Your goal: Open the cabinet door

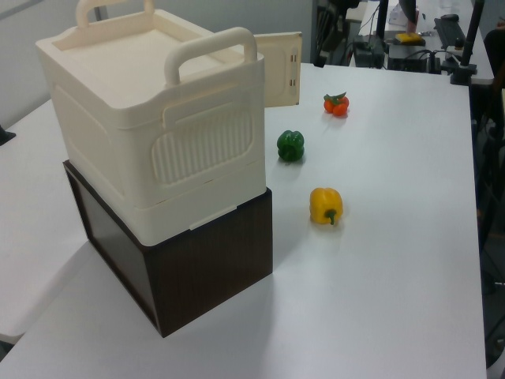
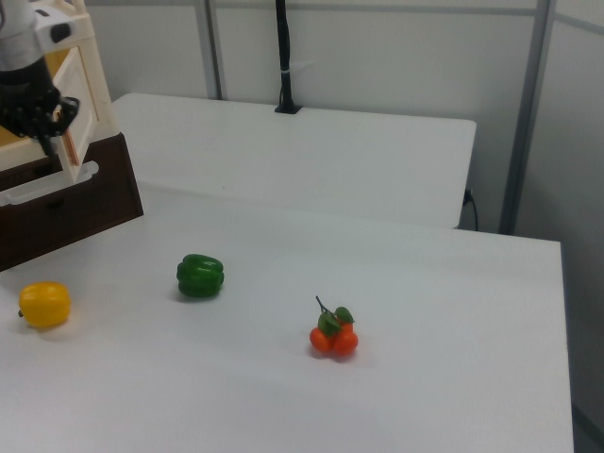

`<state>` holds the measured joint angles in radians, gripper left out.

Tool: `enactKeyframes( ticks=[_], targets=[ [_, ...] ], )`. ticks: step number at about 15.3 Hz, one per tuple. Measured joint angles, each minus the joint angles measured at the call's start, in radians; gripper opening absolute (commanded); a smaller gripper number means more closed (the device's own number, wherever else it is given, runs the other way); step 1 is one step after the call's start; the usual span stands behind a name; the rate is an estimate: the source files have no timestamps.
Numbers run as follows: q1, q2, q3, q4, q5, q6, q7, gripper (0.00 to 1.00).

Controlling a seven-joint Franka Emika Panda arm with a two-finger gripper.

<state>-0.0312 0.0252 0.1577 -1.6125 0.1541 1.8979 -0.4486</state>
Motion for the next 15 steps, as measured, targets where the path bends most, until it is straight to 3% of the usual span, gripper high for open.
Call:
enactKeyframes(
  ticks=[3,7,15],
  targets=[
    [0.004,0.003,0.035,-0.003,0.001,0.0,0.0,0.02],
    [0.002,0.012,0.037,-0.004,0.036,0.039,0.0,0.02],
    [-0.011,0.035,-0.007,-0.007,0.039,0.137,0.0,0.04]
  ],
)
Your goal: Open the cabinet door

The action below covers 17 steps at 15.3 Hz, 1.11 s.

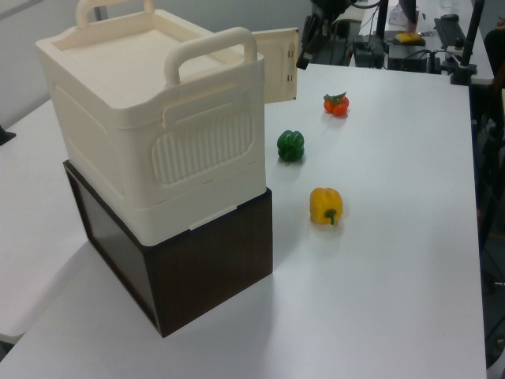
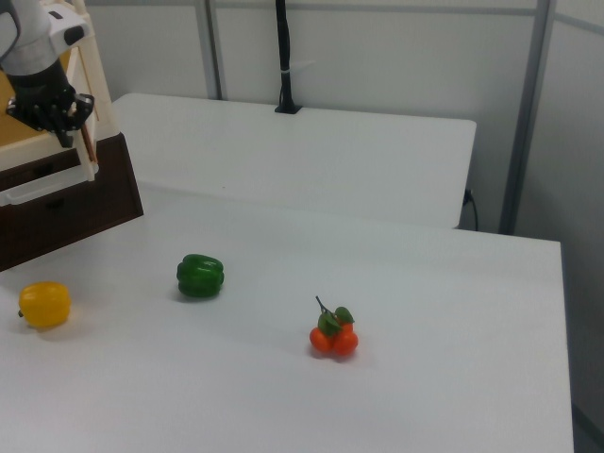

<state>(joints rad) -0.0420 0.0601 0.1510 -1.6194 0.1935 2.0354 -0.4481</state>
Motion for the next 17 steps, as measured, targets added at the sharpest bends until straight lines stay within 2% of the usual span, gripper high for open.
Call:
enactKeyframes(
  ticks=[7,9,10,11,12,13,17],
  targets=[
    [-0.007,0.01,-0.046,-0.003,0.0,0.13,0.0,0.05],
    [-0.007,0.019,-0.059,-0.006,0.0,0.176,0.0,0.12],
    [-0.007,0.022,-0.063,-0.006,0.0,0.183,0.0,0.23],
    [-0.007,0.023,-0.071,-0.006,0.0,0.183,0.0,0.57],
    [-0.007,0.023,-0.079,-0.006,0.0,0.178,0.0,0.96],
    [-0.008,0.022,-0.086,-0.006,0.0,0.155,0.0,1.0],
    [-0.007,0.006,-0.096,-0.005,-0.004,0.003,-0.001,1.0]
  ],
)
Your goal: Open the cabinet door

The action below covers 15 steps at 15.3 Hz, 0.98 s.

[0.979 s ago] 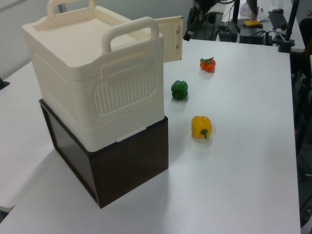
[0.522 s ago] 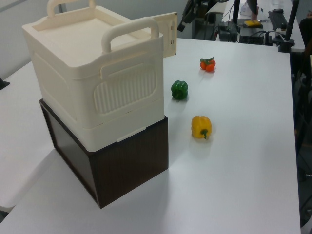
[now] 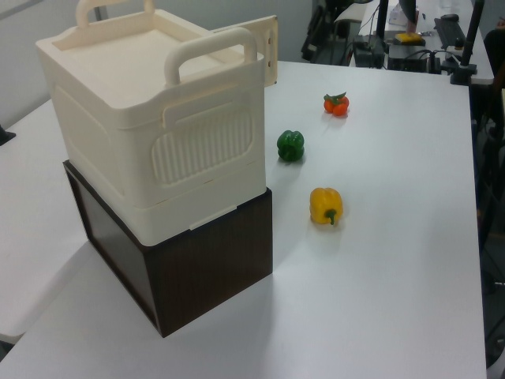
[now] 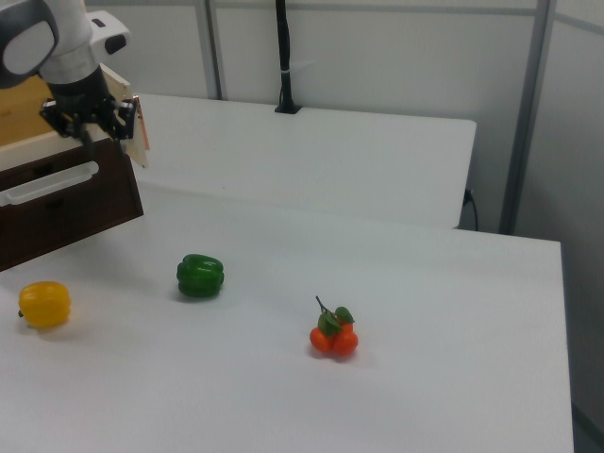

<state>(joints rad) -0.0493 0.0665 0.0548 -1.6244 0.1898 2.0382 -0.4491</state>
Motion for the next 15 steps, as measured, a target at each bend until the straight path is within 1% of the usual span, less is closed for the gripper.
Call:
enactKeyframes(
  ticks=[2,4,6,8,9,11,12,13,15],
  targets=[
    [0.002,-0.019,-0.002,0.002,-0.001,-0.106,0.0,1.0],
    [0.005,-0.045,-0.018,0.003,-0.001,-0.207,0.0,1.0],
    [0.024,-0.062,-0.056,0.004,-0.018,-0.314,0.0,1.0],
    [0.04,-0.07,-0.106,0.004,-0.027,-0.412,-0.002,1.0],
    [0.045,-0.072,-0.125,0.004,-0.027,-0.432,-0.006,1.0],
    [0.063,-0.072,-0.131,0.004,-0.033,-0.434,-0.001,1.0],
    [0.075,-0.072,-0.132,0.004,-0.043,-0.434,0.028,1.0],
    [0.09,-0.072,-0.132,0.004,-0.053,-0.425,0.084,1.0],
    [0.12,-0.071,-0.132,0.004,-0.082,-0.368,0.251,1.0]
  ],
)
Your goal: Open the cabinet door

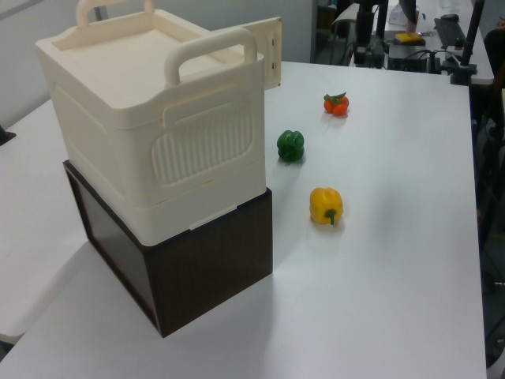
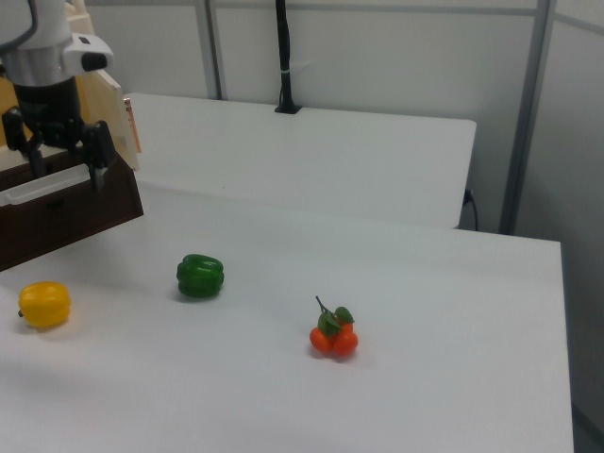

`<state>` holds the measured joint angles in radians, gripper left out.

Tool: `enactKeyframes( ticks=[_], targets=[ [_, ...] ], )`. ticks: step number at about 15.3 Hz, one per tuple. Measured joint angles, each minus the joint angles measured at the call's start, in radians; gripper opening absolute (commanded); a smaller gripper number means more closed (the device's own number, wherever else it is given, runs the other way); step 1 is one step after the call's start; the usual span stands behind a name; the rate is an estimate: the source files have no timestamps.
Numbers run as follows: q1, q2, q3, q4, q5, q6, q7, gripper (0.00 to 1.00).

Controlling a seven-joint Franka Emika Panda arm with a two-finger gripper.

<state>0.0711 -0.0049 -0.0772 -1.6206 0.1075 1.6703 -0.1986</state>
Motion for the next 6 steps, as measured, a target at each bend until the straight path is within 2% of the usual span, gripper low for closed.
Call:
enactKeyframes(
  ticks=[2,6],
  targets=[
    [0.015,0.0,0.0,0.0,-0.017,0.037,0.121,1.0],
    [0.011,-0.002,-0.007,0.002,-0.018,0.042,0.15,1.0]
  ],
)
